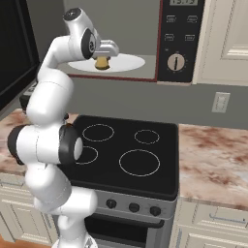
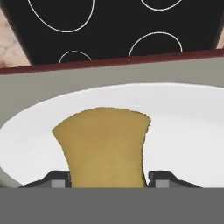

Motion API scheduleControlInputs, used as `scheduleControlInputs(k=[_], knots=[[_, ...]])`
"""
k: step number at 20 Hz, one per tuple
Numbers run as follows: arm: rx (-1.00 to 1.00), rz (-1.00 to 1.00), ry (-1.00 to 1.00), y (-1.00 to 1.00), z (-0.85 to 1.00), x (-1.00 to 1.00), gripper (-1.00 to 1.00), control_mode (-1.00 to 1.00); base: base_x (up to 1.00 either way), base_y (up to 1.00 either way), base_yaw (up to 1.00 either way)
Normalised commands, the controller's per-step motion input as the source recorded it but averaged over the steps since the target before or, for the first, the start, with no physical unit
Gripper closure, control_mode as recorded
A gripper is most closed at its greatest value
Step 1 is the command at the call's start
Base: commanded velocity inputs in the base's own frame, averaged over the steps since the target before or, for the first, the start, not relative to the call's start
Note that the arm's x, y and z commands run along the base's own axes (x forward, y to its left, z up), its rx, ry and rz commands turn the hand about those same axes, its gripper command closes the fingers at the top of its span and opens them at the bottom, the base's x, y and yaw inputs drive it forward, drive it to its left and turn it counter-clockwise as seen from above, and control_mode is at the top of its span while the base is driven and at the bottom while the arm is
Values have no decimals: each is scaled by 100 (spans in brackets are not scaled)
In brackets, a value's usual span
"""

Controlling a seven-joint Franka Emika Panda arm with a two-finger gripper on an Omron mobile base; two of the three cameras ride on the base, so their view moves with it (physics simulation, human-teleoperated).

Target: Place the sponge inside the microwave to prepare for sanitizing.

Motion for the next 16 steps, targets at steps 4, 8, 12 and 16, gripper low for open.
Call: scheduleControlInputs(k=[4,8,12,16], knots=[[0,0,4,0,0,33,100,-100,0,0,0],[0,0,0,0,0,27,100,-100,0,0,0],[0,0,0,0,-10,31,100,-100,0,0,0],[0,0,0,0,-23,32,100,-100,0,0,0]])
